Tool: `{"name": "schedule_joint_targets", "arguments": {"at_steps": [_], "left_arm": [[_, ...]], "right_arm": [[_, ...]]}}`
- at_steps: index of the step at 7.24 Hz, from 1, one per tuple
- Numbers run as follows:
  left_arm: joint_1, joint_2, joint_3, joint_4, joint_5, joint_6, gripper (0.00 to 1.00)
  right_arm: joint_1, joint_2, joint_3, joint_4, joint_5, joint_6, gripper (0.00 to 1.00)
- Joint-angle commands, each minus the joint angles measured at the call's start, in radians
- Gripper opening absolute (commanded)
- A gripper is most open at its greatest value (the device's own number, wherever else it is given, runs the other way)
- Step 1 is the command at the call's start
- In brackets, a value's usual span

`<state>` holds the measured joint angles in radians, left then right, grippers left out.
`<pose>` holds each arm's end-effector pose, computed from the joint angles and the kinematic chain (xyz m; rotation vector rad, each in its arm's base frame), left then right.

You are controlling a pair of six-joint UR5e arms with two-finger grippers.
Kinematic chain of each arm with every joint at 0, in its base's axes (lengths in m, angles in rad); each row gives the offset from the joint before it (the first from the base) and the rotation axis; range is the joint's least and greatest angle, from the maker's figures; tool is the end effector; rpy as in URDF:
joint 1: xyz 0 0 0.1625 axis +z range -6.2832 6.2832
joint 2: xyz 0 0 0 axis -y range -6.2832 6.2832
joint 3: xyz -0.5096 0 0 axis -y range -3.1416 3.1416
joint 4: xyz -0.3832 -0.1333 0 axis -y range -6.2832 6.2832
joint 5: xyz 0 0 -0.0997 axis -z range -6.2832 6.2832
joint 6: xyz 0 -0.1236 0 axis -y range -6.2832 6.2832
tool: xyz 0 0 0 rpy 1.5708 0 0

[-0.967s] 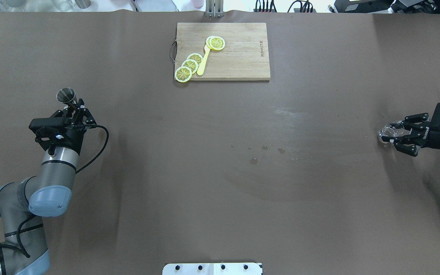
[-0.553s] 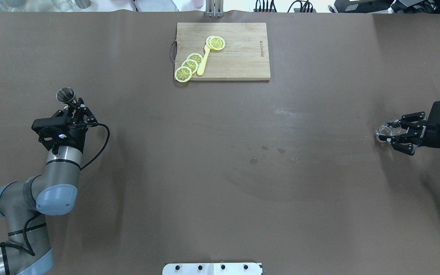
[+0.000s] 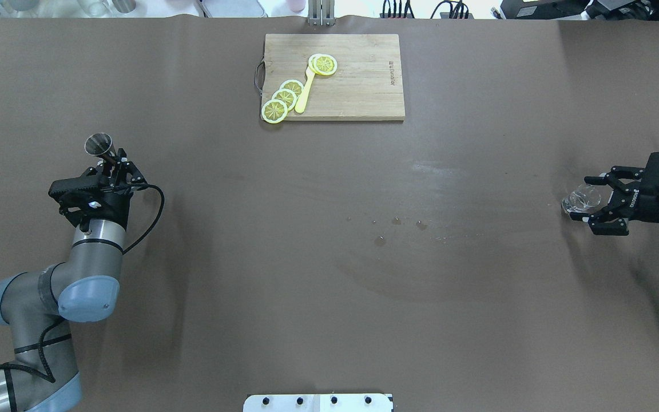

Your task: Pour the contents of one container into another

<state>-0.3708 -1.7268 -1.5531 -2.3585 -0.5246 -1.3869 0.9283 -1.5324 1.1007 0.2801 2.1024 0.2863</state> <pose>0.4424 -0.4298 0.5706 1.1706 0.5456 -0.6433 -0.2358 -0.4330 0.7496 1.0573 -1.0280 -0.6666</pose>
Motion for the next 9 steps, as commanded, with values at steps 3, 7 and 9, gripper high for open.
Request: {"name": "schedule_joint_targets", "arguments": {"at_steps": [3,7,9], "left_arm": [[0.01,-0.007,0.007,-0.001,-0.008,-0.011,0.48],[0.01,-0.011,0.005,-0.001,-0.008,-0.011,0.65],[0.01,-0.01,0.004,-0.001,-0.006,-0.008,0.98]], "right_arm": [[0.036,-0.095,0.068,0.024,0.094,0.066,1.0],[0.243,-0.144,0.184,-0.271,0.397,0.08,1.0],[0.264,-0.219,0.316,-0.482,0.43,0.08,1.0]]}}
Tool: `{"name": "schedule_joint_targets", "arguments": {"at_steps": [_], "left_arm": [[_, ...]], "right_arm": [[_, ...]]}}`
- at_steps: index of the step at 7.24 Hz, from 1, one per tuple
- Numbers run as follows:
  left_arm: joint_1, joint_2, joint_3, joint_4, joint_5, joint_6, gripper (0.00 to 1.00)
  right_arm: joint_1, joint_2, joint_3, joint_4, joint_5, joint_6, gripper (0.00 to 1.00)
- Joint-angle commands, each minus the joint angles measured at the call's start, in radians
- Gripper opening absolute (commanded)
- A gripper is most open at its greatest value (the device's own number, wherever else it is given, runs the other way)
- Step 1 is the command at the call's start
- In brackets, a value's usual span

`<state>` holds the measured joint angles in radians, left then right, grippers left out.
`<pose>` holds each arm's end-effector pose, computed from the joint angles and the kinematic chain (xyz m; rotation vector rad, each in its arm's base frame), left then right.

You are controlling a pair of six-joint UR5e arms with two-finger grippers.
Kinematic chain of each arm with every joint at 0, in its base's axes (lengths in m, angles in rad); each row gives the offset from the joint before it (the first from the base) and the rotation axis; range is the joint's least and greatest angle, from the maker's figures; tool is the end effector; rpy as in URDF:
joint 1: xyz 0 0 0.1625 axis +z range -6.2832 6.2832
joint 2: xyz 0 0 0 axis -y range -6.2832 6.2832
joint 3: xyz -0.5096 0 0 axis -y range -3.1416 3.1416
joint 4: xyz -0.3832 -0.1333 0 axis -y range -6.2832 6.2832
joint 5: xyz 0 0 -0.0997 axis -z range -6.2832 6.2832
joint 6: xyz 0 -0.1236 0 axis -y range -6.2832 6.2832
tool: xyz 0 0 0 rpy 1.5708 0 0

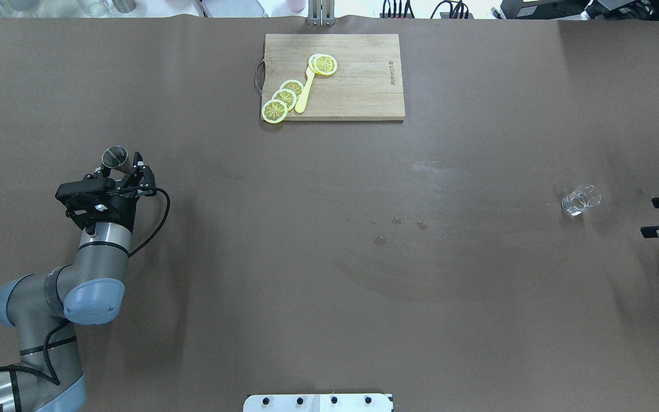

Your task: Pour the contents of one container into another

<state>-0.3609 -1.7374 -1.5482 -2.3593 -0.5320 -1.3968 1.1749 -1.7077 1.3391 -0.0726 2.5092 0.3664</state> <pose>0.4519 -0.4269 0.5673 1.1593 0.5662 -0.6433 -0.1219 -0.3788 0.7464 0.6580 -1.1630 -0.5532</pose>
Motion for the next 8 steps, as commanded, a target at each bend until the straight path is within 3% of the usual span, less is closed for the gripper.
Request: {"name": "schedule_joint_targets", "arguments": {"at_steps": [1,4,6,7,8], "left_arm": [[-0.001,0.001,-0.006,0.0,0.001,0.004,0.98],[-0.007,0.002,-0.024,0.0,-0.003,0.015,0.98],[-0.021,0.019,-0.081,0.0,-0.02,0.054,0.98],[-0.029,0.021,-0.093,0.0,-0.02,0.071,0.98],[-0.033,0.027,-0.117,0.0,-0.034,0.088,0.98]], "right_arm": [[0.017,-0.079,0.119,-0.192,-0.002,0.0,1.0],[0.028,-0.177,0.127,-0.246,-0.058,-0.004,1.0],[0.054,-0.198,0.159,-0.388,-0.102,-0.004,1.0],[0.077,-0.191,0.226,-0.535,-0.145,-0.004,1.0],[0.086,-0.19,0.35,-0.761,-0.17,-0.009,1.0]]}}
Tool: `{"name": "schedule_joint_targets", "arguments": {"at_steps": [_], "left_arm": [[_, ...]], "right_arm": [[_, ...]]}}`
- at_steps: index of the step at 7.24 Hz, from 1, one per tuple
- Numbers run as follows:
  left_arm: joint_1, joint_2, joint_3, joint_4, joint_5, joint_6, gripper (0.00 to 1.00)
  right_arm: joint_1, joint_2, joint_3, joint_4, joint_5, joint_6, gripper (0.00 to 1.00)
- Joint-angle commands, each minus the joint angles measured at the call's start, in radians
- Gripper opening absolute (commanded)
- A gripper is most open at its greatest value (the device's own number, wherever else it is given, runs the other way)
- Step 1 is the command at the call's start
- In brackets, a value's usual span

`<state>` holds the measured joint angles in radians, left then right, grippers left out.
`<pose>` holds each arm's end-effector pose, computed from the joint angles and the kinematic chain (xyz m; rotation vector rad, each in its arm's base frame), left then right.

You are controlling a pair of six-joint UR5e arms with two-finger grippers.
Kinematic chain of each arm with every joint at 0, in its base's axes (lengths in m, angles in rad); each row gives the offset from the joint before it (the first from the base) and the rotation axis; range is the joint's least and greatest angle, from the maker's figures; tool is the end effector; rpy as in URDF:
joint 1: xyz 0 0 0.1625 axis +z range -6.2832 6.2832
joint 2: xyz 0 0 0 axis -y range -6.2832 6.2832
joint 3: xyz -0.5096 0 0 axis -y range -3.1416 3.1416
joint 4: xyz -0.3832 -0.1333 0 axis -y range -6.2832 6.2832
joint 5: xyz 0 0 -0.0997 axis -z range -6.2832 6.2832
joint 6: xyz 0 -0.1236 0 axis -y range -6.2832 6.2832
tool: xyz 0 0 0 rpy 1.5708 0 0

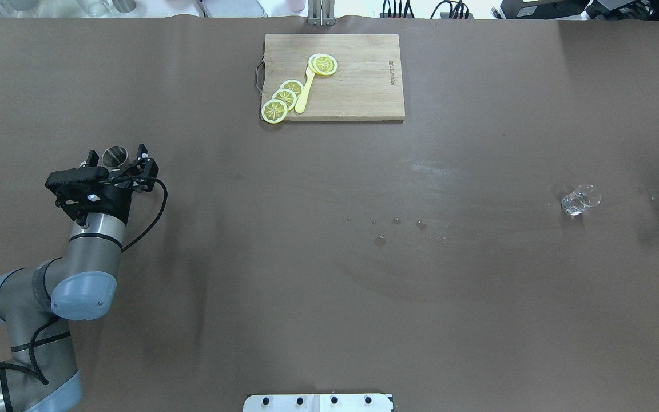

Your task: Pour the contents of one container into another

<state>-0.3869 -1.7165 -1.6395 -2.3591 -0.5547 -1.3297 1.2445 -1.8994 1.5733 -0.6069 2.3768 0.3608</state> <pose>0.4258 -0.4309 0.5362 1.1714 0.5855 -0.6322 -0.0639 -0.3264 0.7770 0.3050 -0.9347 -0.2252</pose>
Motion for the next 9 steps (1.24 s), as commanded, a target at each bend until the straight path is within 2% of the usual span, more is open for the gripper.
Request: {"name": "schedule_joint_targets", "arguments": {"at_steps": [1,2,3,4,5,6,7,9], "left_arm": [[-0.019,0.035,-0.084,0.001,-0.065,0.061,0.98],[-0.042,0.046,-0.124,0.001,-0.089,0.101,0.98],[-0.07,0.048,-0.156,0.001,-0.155,0.144,0.98],[-0.102,0.035,-0.175,0.001,-0.207,0.214,0.98],[-0.124,0.017,-0.175,0.003,-0.268,0.284,0.98],[-0.142,-0.012,-0.175,0.023,-0.34,0.323,0.98],[-0.15,-0.044,-0.172,0.075,-0.4,0.369,0.98],[-0.165,-0.162,-0.163,0.232,-0.471,0.431,0.98]], "right_arm": [[0.048,0.0,0.204,-0.39,-0.051,-0.013,1.0],[0.055,-0.006,0.258,-0.516,-0.044,-0.014,1.0],[0.053,-0.009,0.331,-0.691,-0.035,-0.026,1.0],[0.062,-0.01,0.391,-0.853,-0.027,-0.111,1.0],[0.111,-0.016,0.425,-1.022,-0.025,-0.314,1.0],[0.273,-0.018,0.435,-1.135,-0.016,-0.438,1.0],[0.367,-0.059,0.453,-1.174,-0.021,-0.553,1.0],[0.415,-0.072,0.442,-1.173,-0.08,-0.606,1.0]]}}
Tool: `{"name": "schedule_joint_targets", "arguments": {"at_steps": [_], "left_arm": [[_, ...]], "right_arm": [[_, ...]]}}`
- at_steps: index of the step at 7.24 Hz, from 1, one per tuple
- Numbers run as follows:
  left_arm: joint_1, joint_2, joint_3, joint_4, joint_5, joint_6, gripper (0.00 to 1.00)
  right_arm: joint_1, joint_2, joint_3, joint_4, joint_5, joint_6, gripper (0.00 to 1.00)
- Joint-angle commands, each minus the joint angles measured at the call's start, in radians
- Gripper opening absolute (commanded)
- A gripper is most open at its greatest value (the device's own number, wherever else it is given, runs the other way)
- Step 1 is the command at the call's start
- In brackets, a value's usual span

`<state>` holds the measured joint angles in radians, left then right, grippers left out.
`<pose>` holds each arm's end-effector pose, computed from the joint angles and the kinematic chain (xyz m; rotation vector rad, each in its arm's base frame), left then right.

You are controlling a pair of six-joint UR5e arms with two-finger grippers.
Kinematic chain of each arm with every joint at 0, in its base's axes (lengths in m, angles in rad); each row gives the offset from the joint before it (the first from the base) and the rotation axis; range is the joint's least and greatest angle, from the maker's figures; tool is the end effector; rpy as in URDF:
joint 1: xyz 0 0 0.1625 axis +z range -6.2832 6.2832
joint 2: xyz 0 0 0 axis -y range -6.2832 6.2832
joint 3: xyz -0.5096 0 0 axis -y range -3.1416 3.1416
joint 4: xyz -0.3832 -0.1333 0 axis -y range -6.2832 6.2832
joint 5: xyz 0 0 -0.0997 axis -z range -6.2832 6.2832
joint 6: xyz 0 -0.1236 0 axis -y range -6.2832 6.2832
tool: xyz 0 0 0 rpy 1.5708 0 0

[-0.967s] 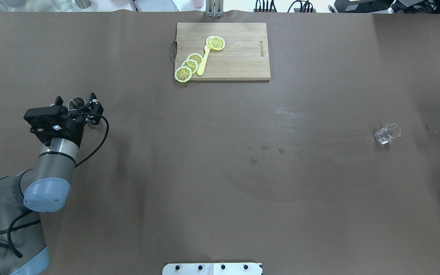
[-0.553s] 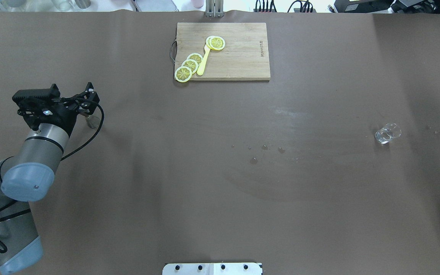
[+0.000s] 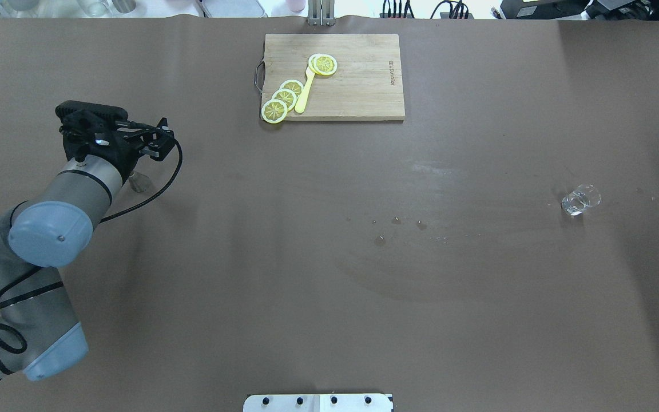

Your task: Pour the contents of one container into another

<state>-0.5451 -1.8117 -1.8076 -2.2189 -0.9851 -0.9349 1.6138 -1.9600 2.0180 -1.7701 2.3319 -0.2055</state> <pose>0.4066 -0.4823 0.4356 1.0391 0.6152 -0.2498 0.0598 -0.2730 0.7144 -0.0392 -0.7709 -0.1006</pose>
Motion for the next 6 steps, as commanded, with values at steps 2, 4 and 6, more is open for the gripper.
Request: {"name": "schedule_joint_targets", "arguments": {"at_steps": [2,4,6], "left_arm": [[-0.007,-0.183,0.008,0.296,-0.16,0.039,0.98],[-0.024,-0.285,0.01,0.498,-0.359,0.036,0.98],[-0.056,-0.349,0.016,0.611,-0.537,0.036,0.98]], "right_arm": [[0.051,-0.013,-0.021,-0.008,-0.074,-0.038,1.0],[0.074,-0.004,-0.037,-0.005,-0.054,-0.032,1.0],[0.075,0.001,-0.051,-0.005,0.021,-0.029,1.0]]}}
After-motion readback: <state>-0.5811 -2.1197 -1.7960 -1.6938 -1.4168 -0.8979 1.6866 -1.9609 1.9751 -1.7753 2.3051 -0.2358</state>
